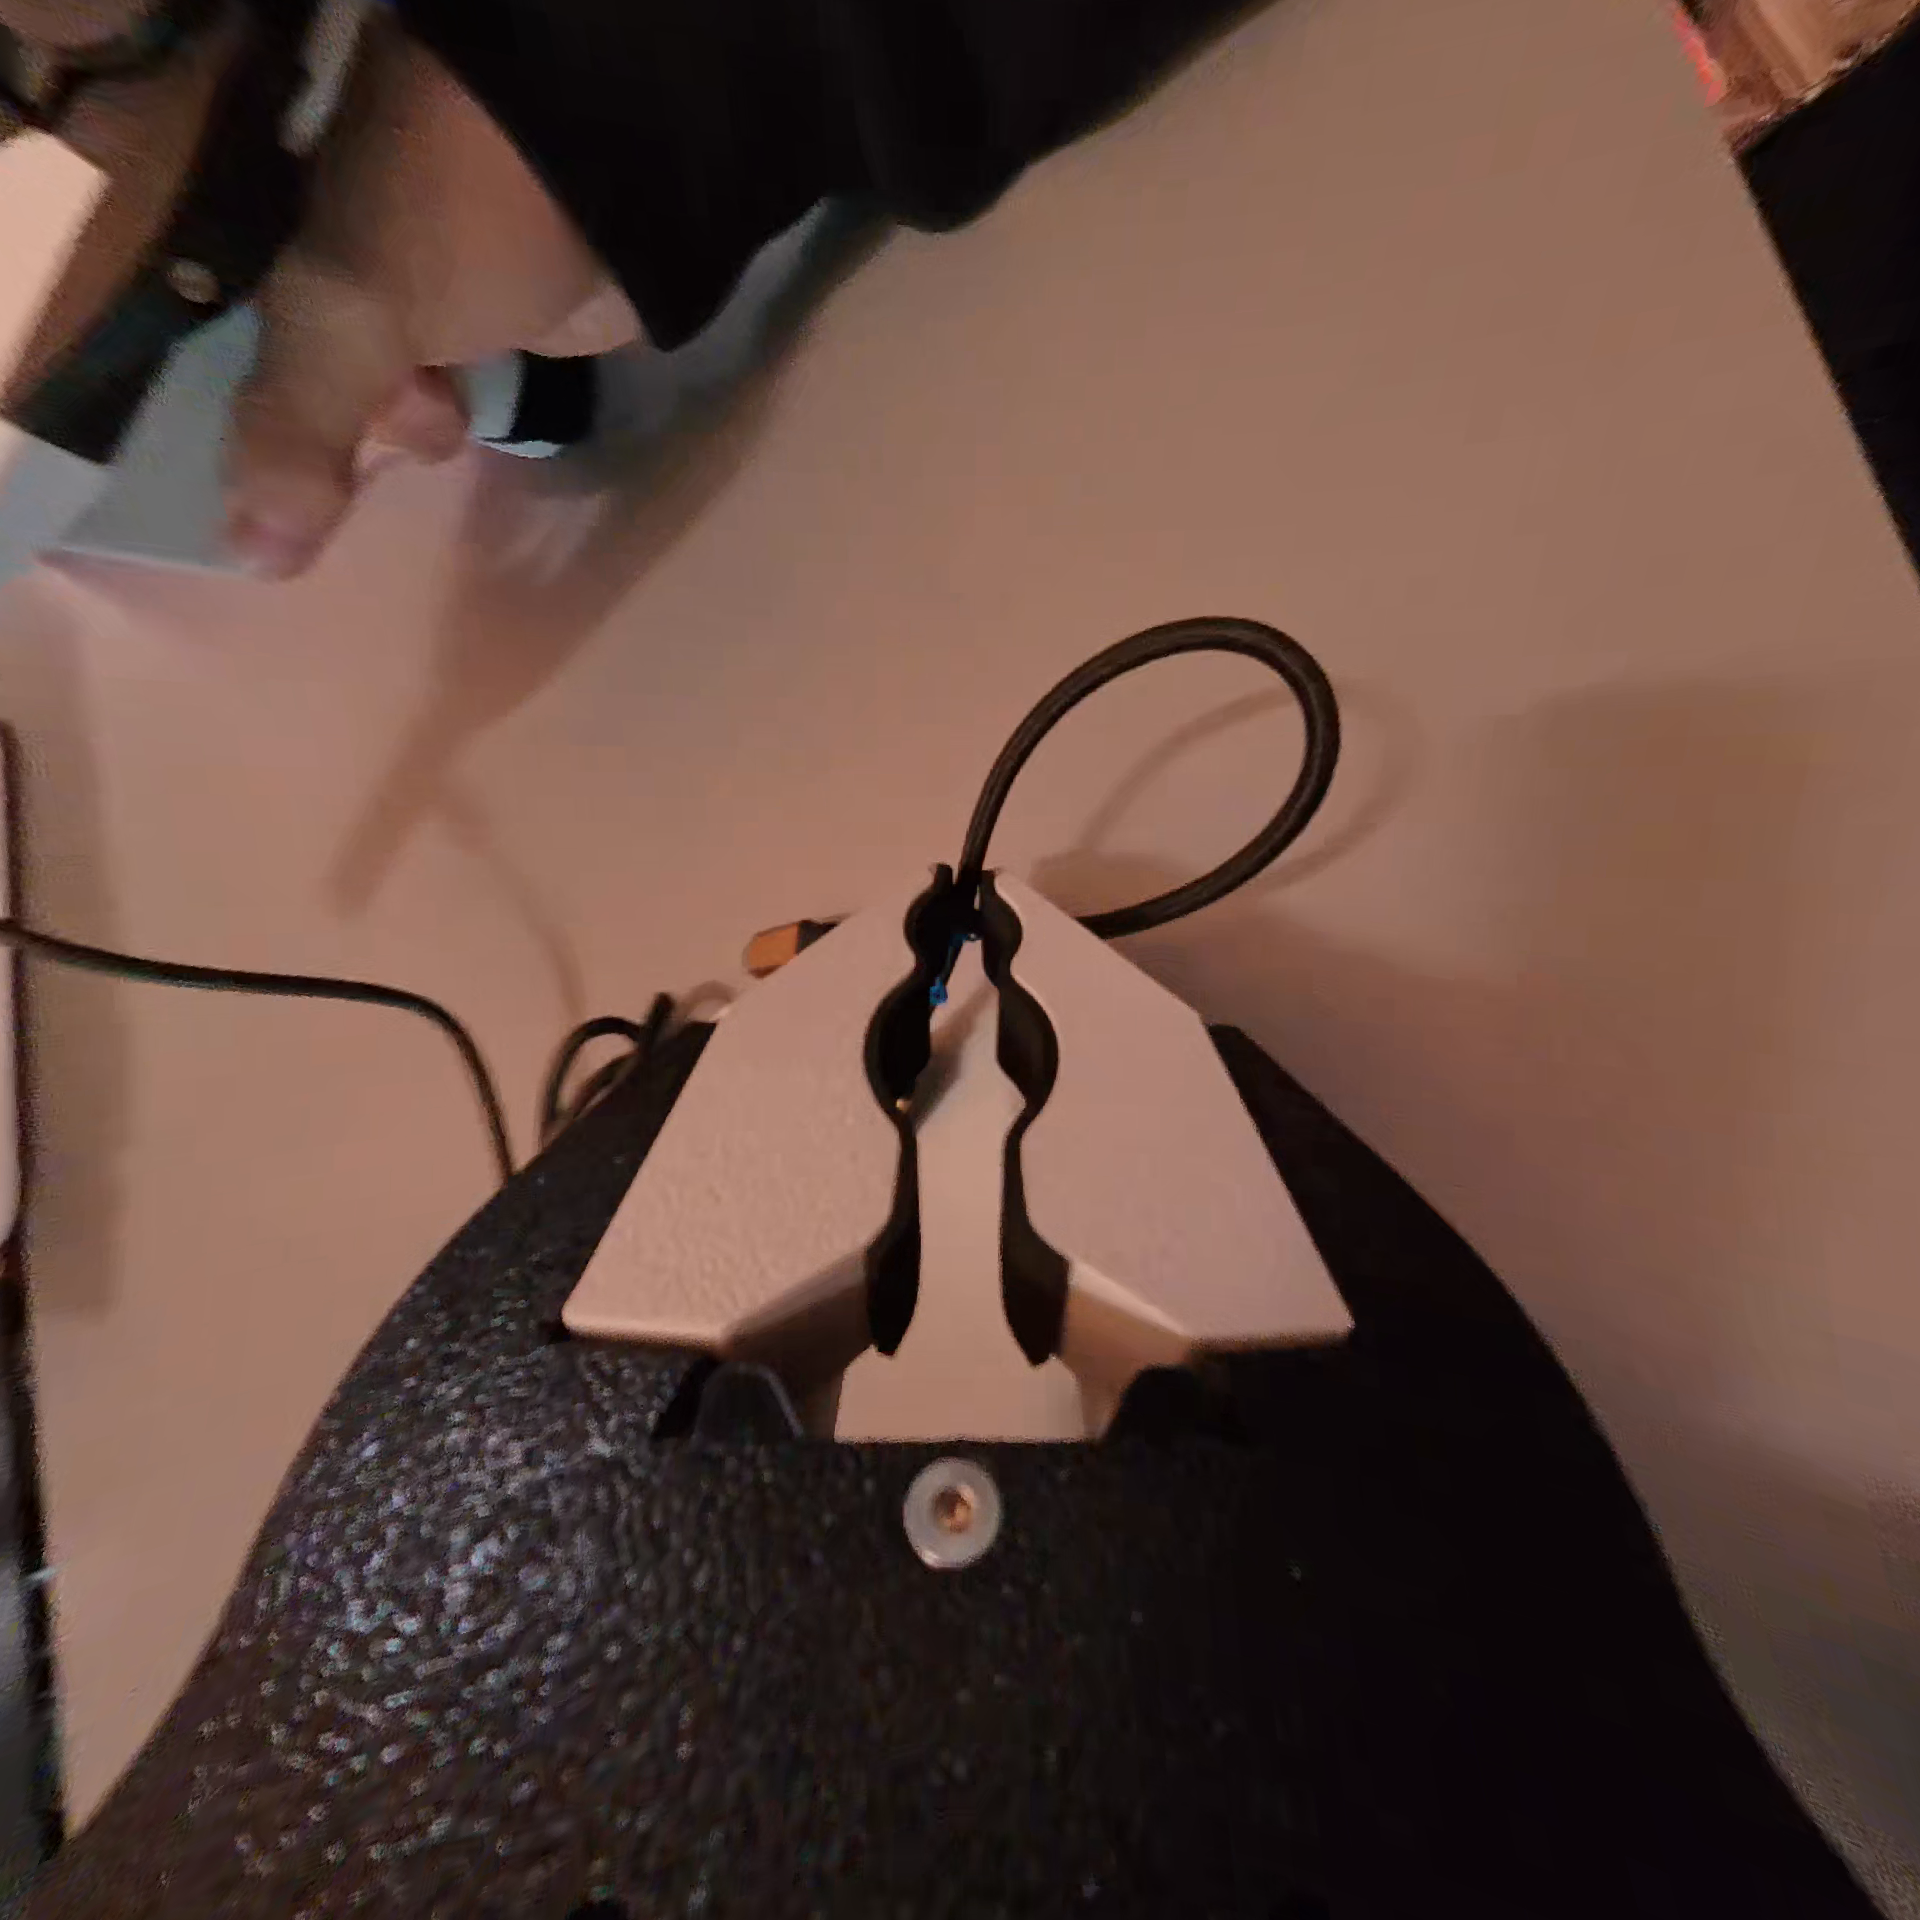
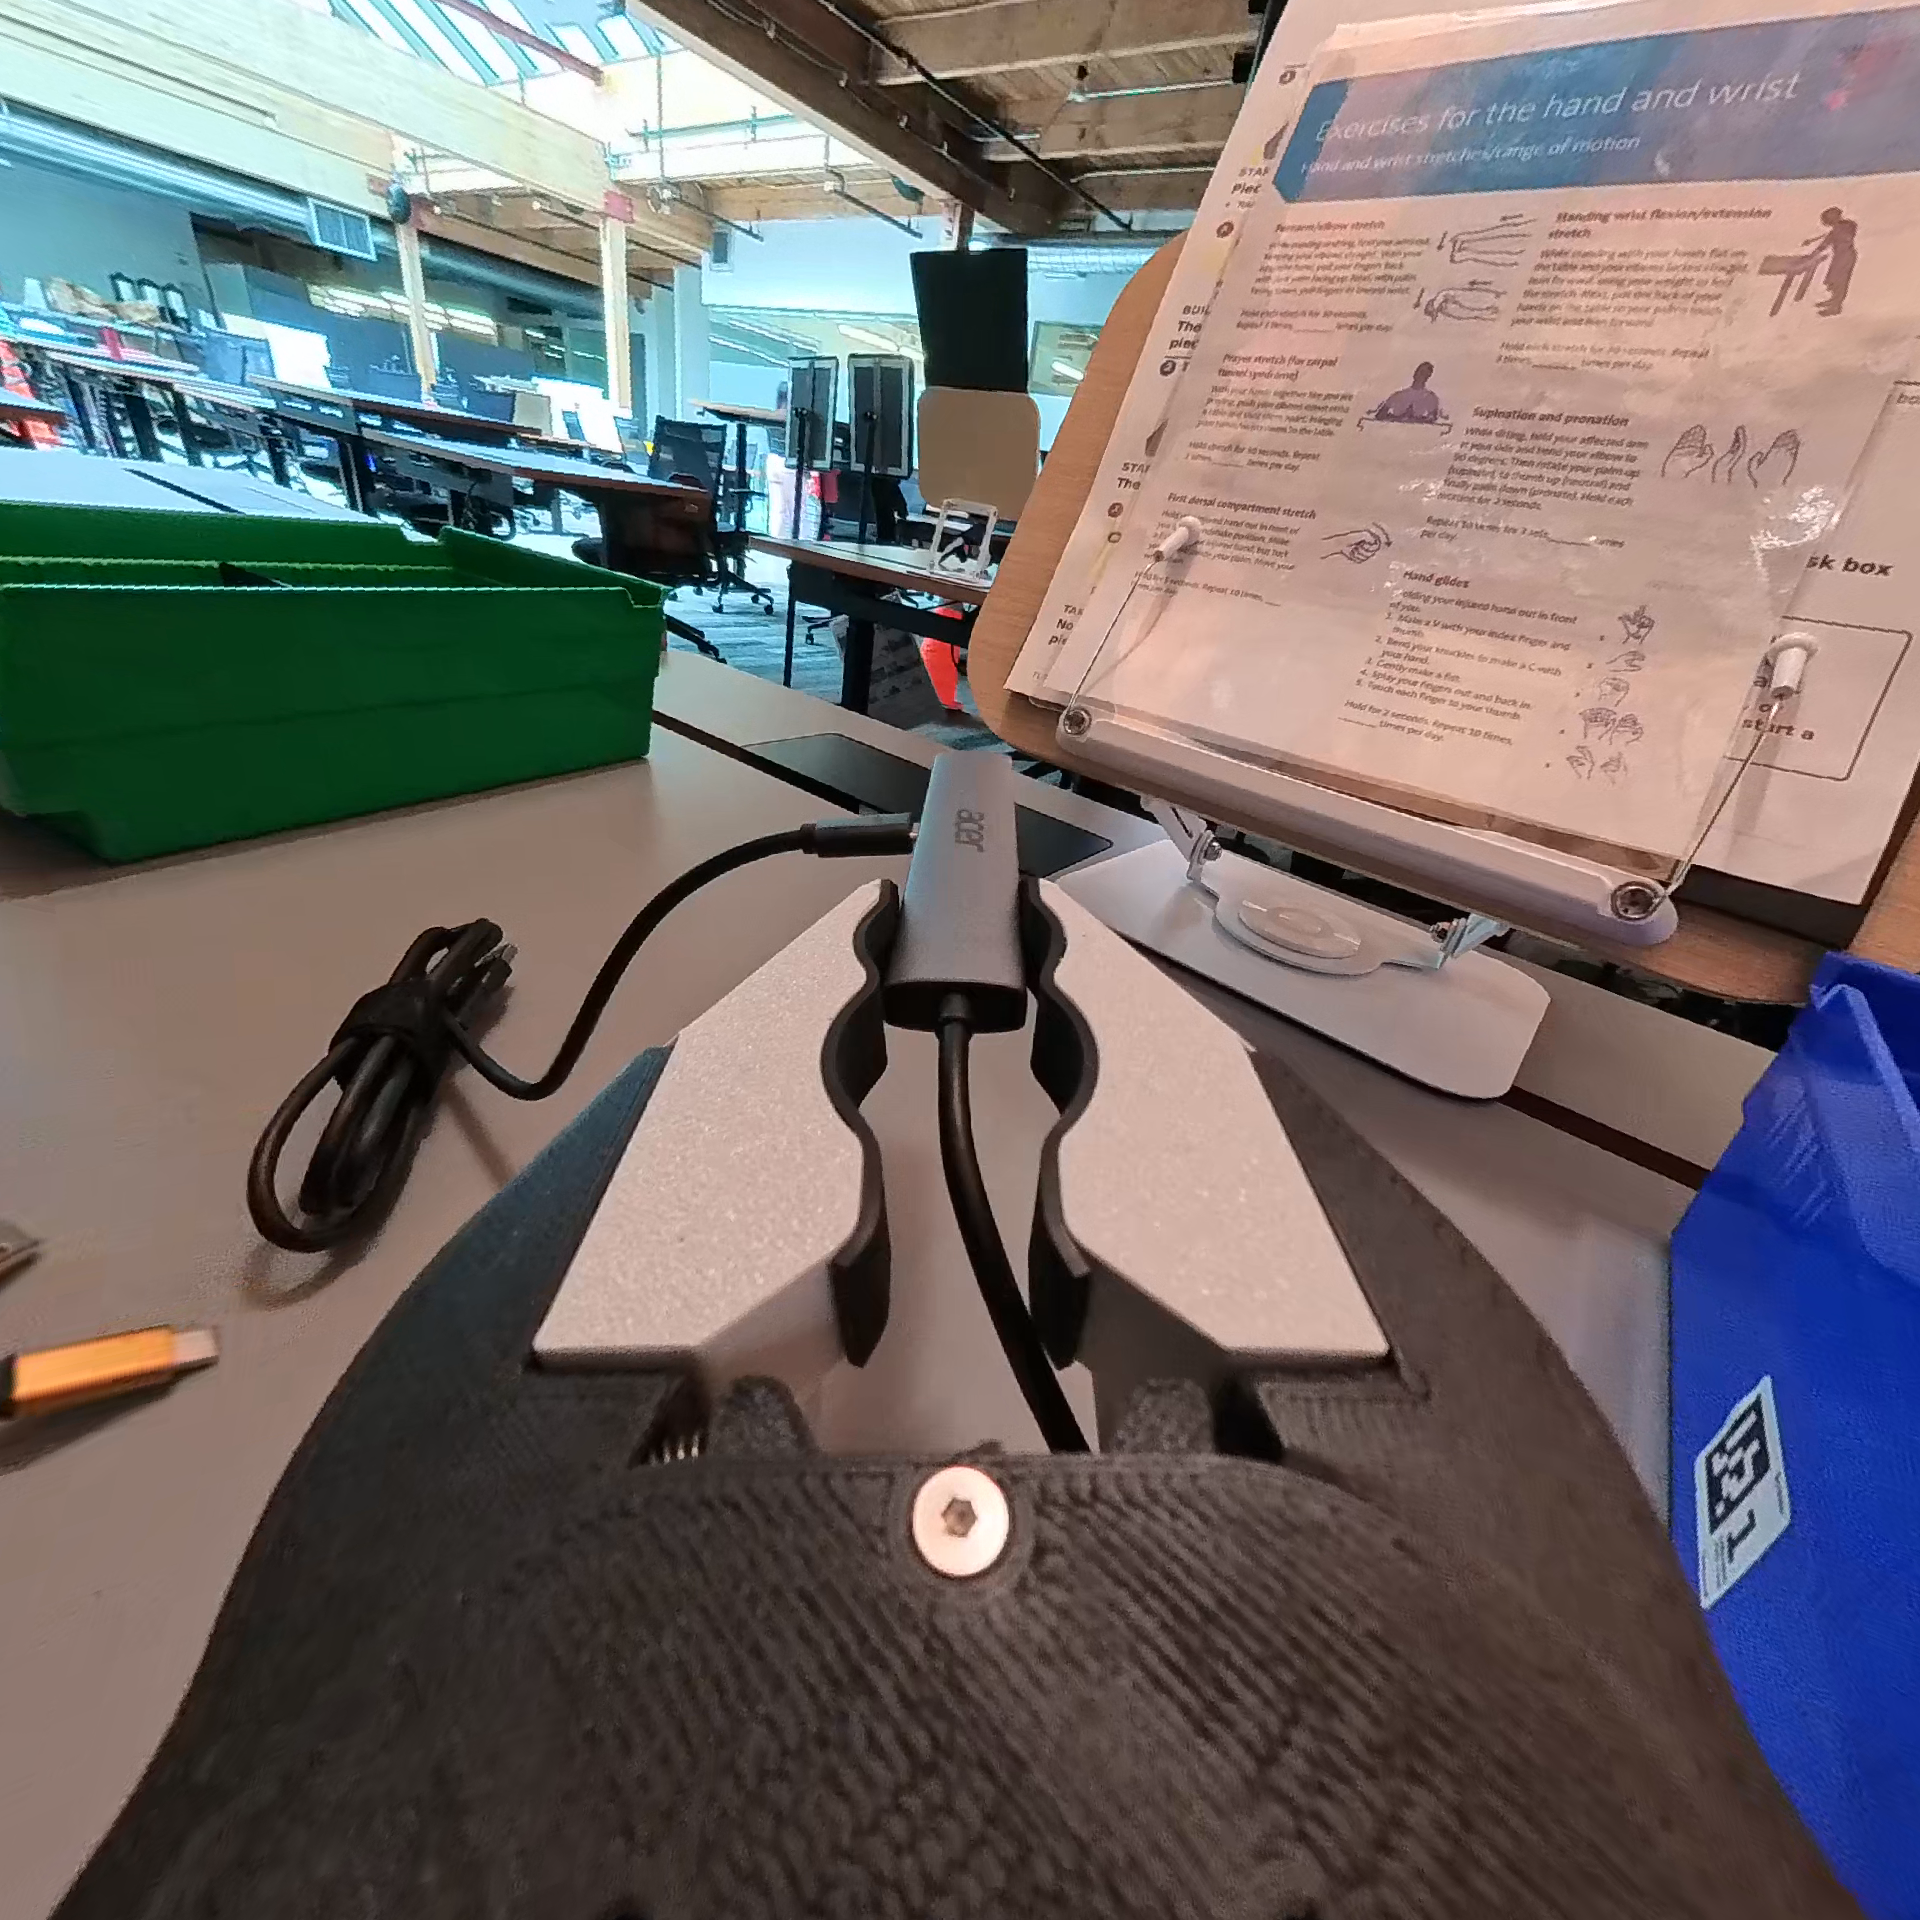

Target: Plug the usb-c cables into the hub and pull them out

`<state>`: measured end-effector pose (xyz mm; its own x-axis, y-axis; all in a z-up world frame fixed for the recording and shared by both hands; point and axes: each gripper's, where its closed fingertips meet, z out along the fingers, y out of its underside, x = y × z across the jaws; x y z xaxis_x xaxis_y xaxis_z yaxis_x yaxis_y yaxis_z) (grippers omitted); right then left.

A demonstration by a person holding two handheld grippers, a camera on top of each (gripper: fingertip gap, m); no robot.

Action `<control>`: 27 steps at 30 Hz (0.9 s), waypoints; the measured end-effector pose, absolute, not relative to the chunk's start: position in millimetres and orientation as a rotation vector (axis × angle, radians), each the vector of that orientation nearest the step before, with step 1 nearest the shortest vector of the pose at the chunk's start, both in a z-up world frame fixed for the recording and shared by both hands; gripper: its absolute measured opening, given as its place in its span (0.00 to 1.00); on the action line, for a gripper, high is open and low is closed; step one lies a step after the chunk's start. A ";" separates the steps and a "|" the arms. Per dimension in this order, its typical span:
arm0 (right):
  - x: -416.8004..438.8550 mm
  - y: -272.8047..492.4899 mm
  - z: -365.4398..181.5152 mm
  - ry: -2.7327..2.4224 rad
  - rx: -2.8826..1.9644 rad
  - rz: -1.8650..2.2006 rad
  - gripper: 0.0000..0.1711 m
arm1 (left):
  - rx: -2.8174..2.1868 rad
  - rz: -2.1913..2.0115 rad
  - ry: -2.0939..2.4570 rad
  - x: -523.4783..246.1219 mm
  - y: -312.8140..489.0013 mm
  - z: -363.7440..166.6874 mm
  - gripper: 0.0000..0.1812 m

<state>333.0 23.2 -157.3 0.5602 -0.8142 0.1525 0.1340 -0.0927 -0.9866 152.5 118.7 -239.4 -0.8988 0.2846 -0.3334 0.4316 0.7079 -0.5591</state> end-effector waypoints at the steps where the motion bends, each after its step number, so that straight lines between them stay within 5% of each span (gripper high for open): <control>1: 333.2 23.5 -157.4 0.619 -1.455 -0.883 0.13 | 0.541 -0.966 2.711 148.6 120.5 -244.3 0.02; 6: 332.7 24.5 -157.0 0.611 -1.456 -0.888 0.13 | 0.075 -0.976 2.788 153.2 145.7 -243.5 0.24; 13: 332.1 24.9 -157.0 0.608 -1.456 -0.888 0.13 | -1.438 -1.105 2.527 171.0 153.0 -247.0 0.26; 17: 331.4 24.9 -157.0 0.605 -1.456 -0.888 0.13 | -1.439 -1.019 2.325 177.9 143.8 -252.8 0.31; 21: 330.8 25.1 -156.9 0.603 -1.457 -0.889 0.13 | -1.033 -0.778 2.283 181.6 129.0 -246.9 0.14; 27: 331.4 25.1 -157.3 0.605 -1.458 -0.886 0.13 | -1.146 -0.714 2.394 187.7 121.1 -270.2 0.15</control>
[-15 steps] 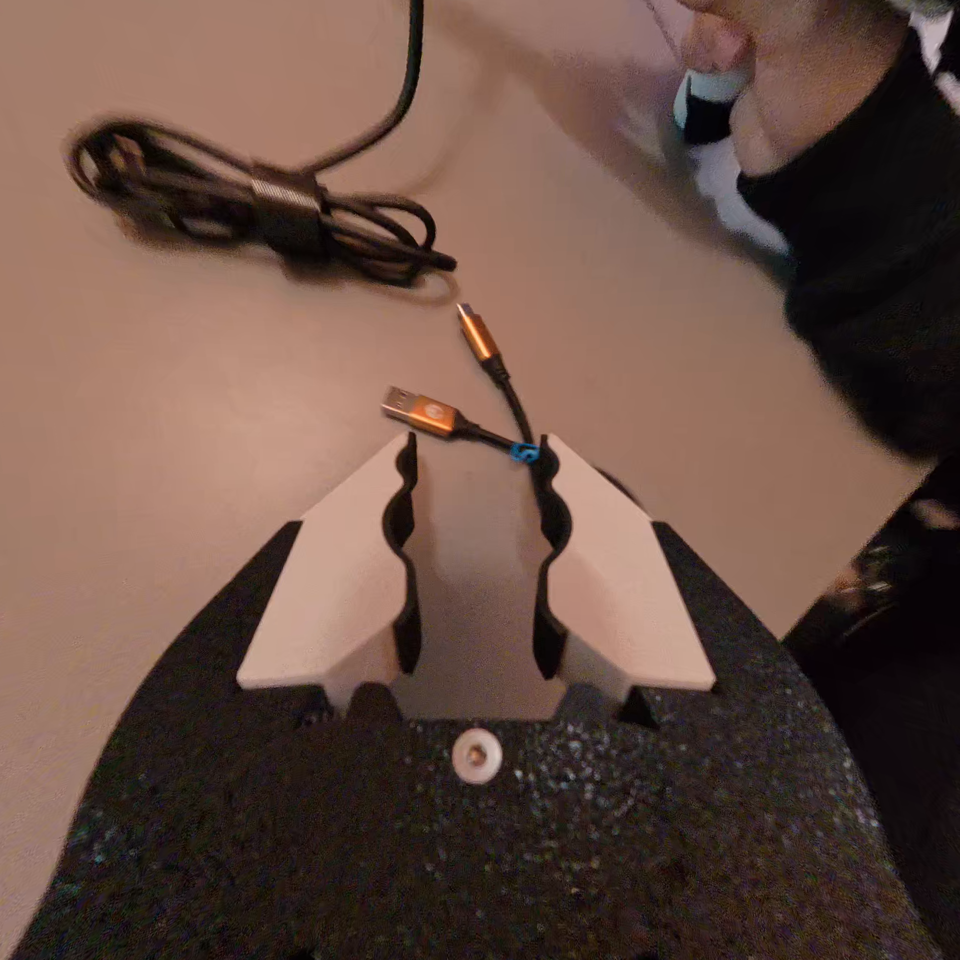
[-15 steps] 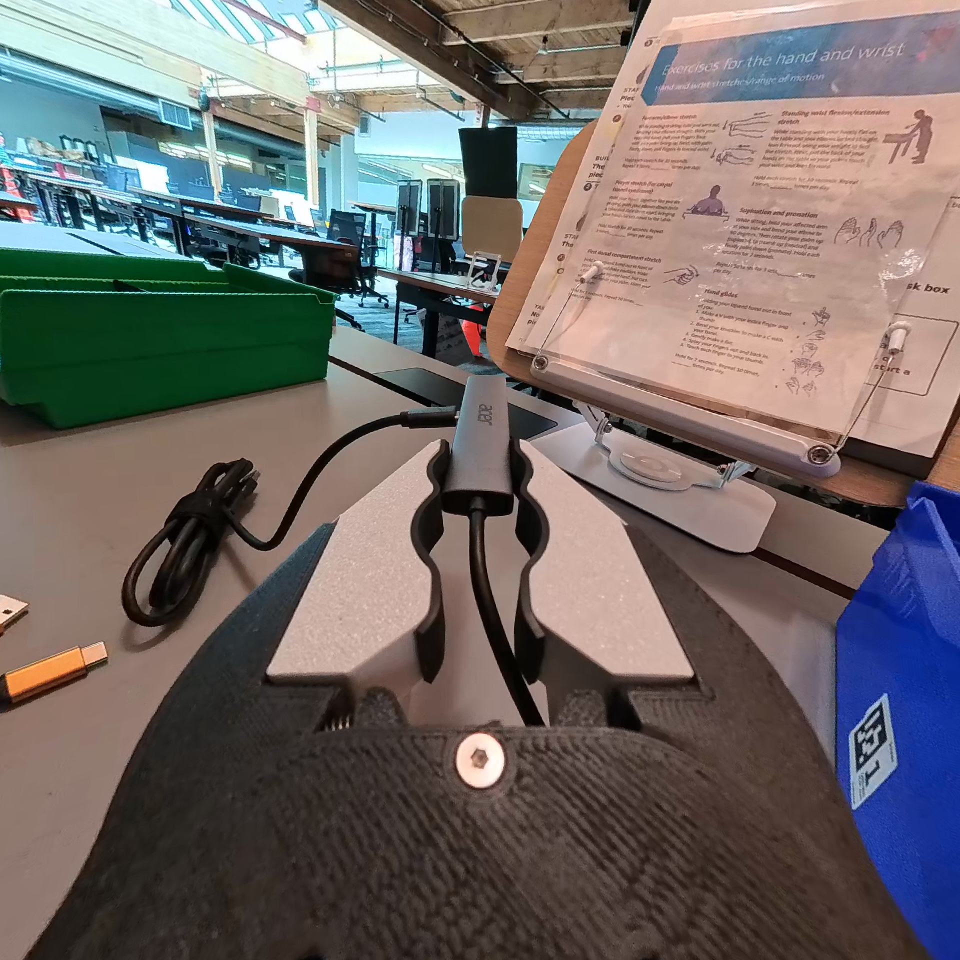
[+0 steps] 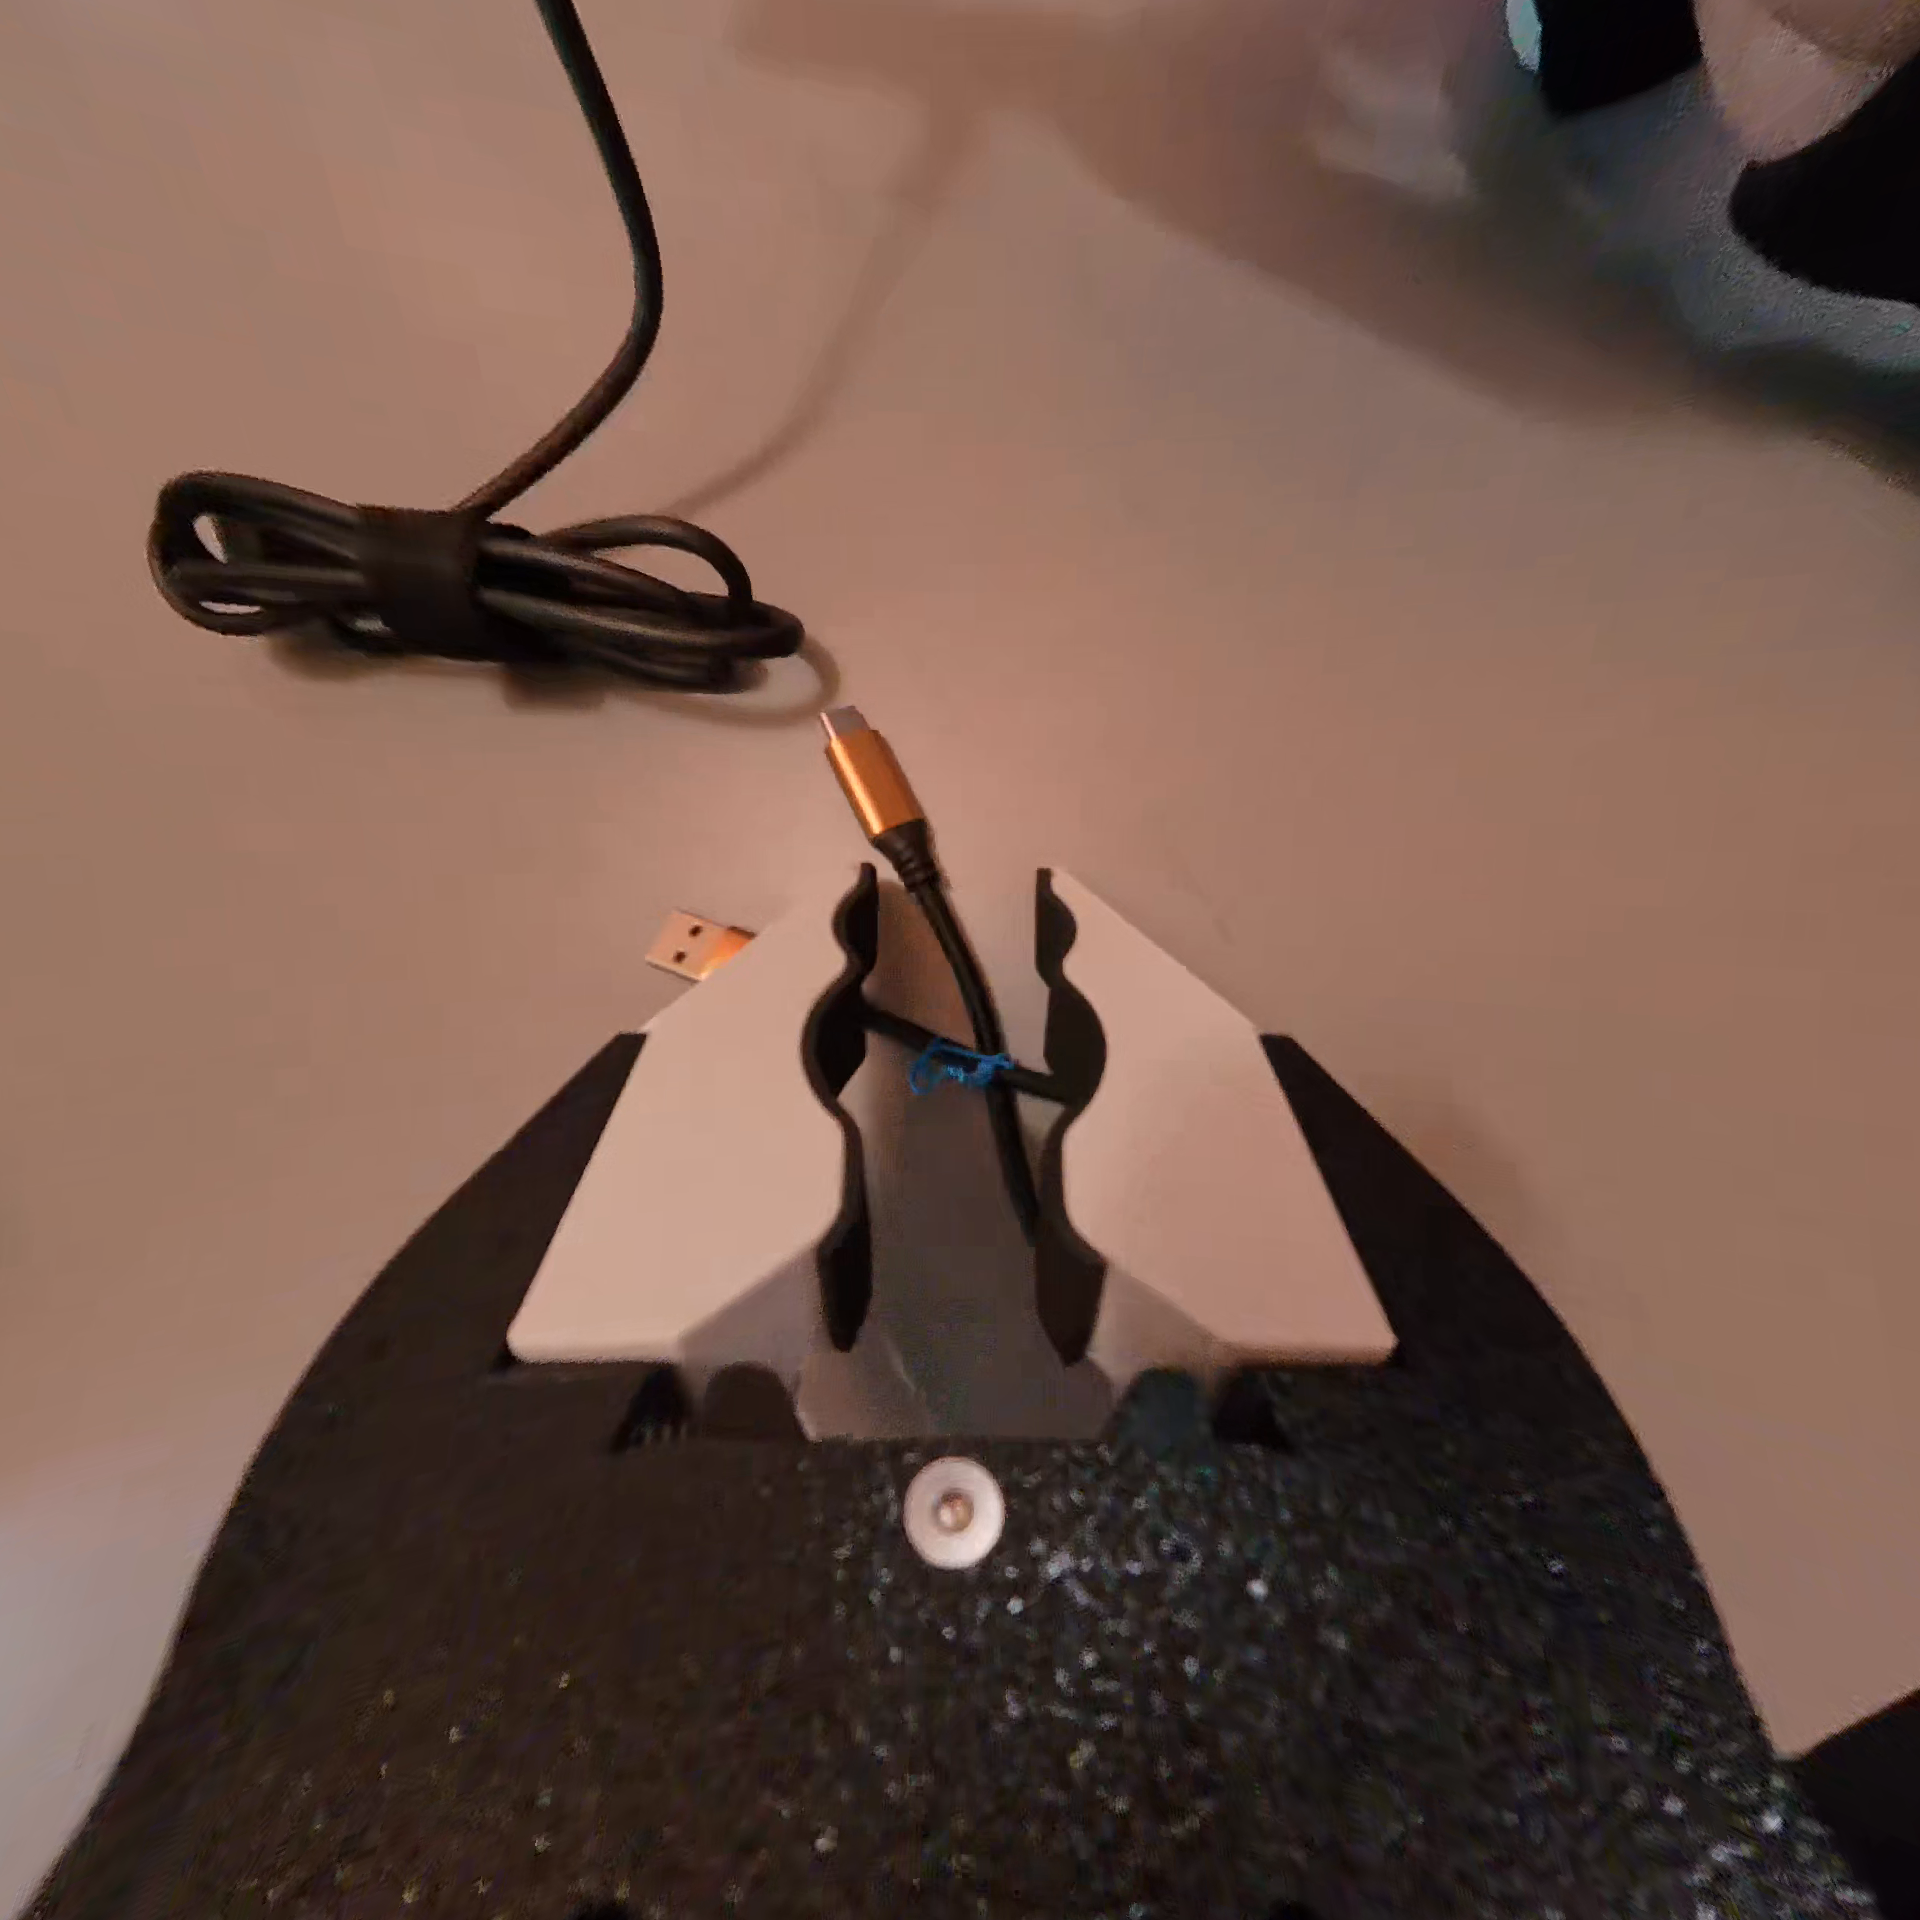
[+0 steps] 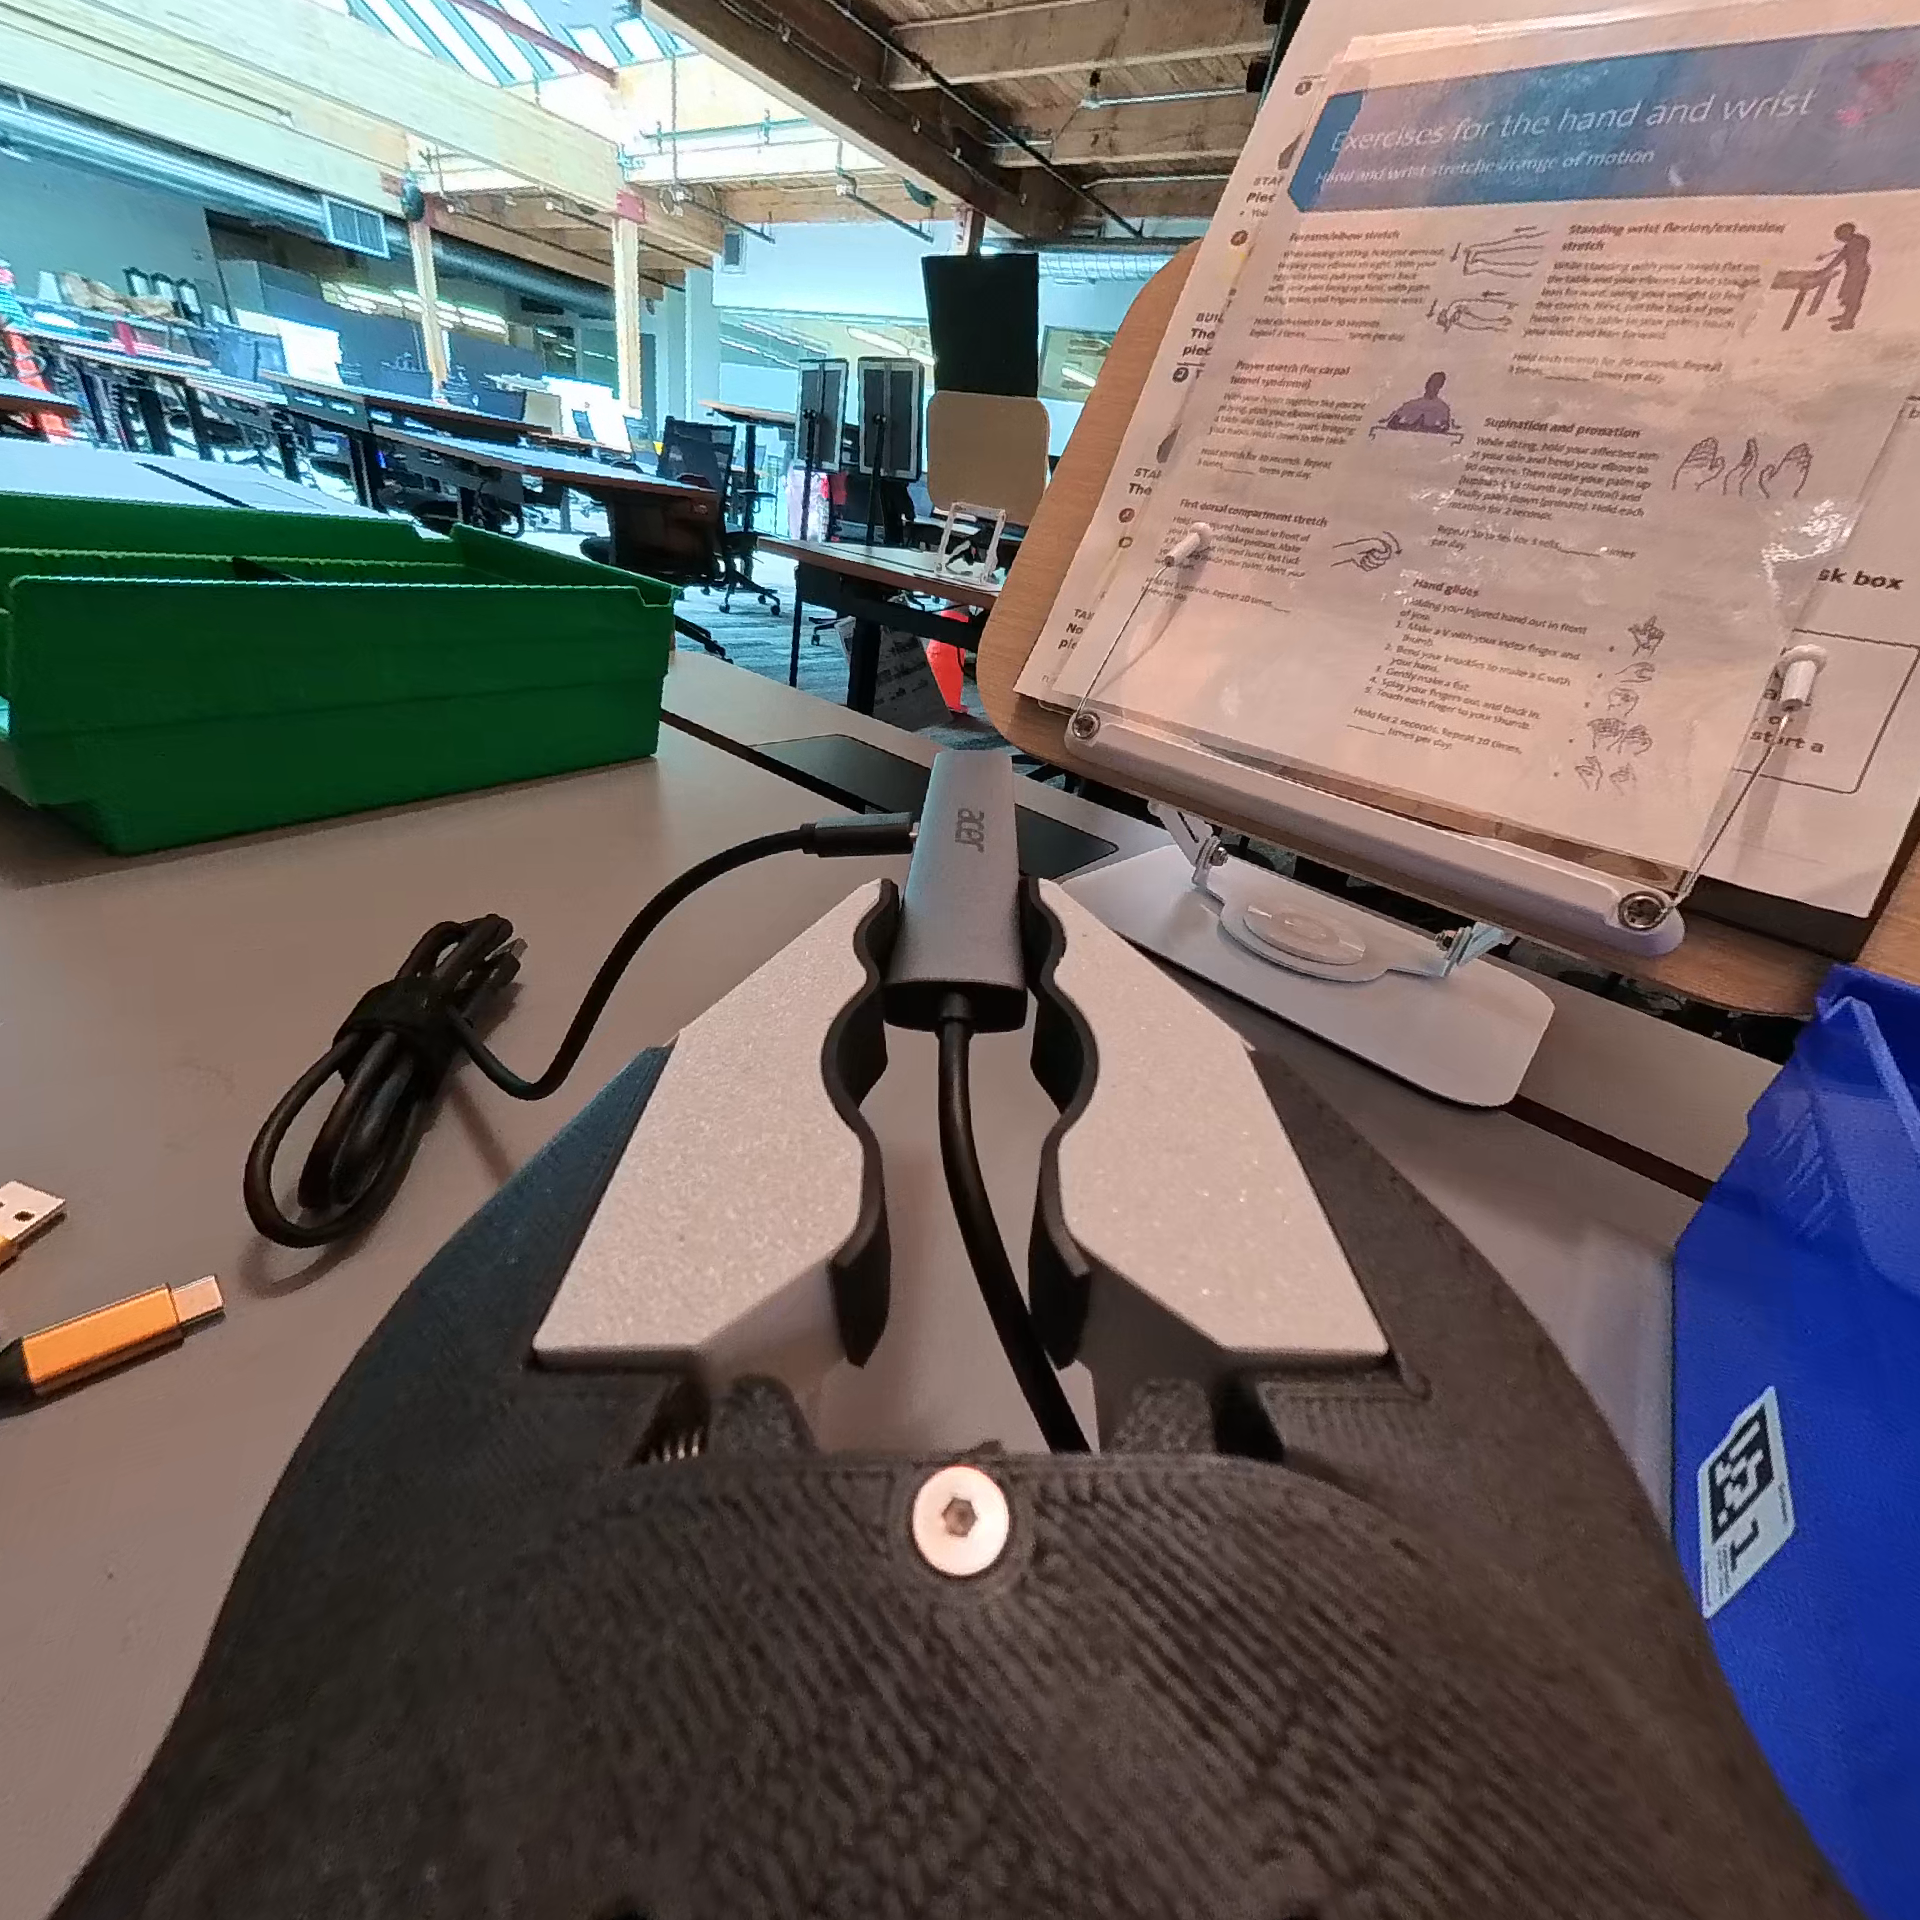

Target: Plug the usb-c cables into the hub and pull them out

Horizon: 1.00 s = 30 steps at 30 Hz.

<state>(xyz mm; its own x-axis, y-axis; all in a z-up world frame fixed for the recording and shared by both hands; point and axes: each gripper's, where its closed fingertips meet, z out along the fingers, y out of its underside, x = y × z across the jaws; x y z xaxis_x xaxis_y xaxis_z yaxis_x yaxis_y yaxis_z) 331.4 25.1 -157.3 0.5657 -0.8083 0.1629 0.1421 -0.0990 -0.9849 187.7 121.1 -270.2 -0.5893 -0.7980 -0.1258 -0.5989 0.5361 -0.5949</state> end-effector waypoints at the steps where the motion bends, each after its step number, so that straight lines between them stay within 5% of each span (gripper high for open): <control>1: 331.4 25.3 -157.3 0.604 -1.458 -0.885 0.13 | -1.137 -0.716 2.373 190.8 121.4 -270.2 0.15; 3: 331.6 25.6 -157.2 0.602 -1.458 -0.886 0.13 | -1.052 -0.673 2.371 193.2 123.7 -271.7 0.04; 10: 322.9 33.9 -146.1 0.532 -1.452 -0.866 0.13 | -0.888 -0.692 2.352 199.3 132.7 -261.1 0.02; 18: 301.2 59.5 -140.2 0.415 -1.424 -0.680 0.13 | -1.168 -1.202 2.368 202.6 138.5 -171.1 0.02; 30: 271.9 83.7 -140.7 0.259 -1.426 -0.496 0.13 | -1.269 -1.134 2.438 239.7 145.0 -142.9 0.02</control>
<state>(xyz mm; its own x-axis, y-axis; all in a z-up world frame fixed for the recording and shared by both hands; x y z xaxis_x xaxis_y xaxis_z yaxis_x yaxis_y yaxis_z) 271.9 83.7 -140.7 0.8719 -0.4747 0.1204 0.1718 0.0663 -0.9829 239.7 145.0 -142.9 -0.6240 -0.7590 0.1857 -0.6309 0.3492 -0.6928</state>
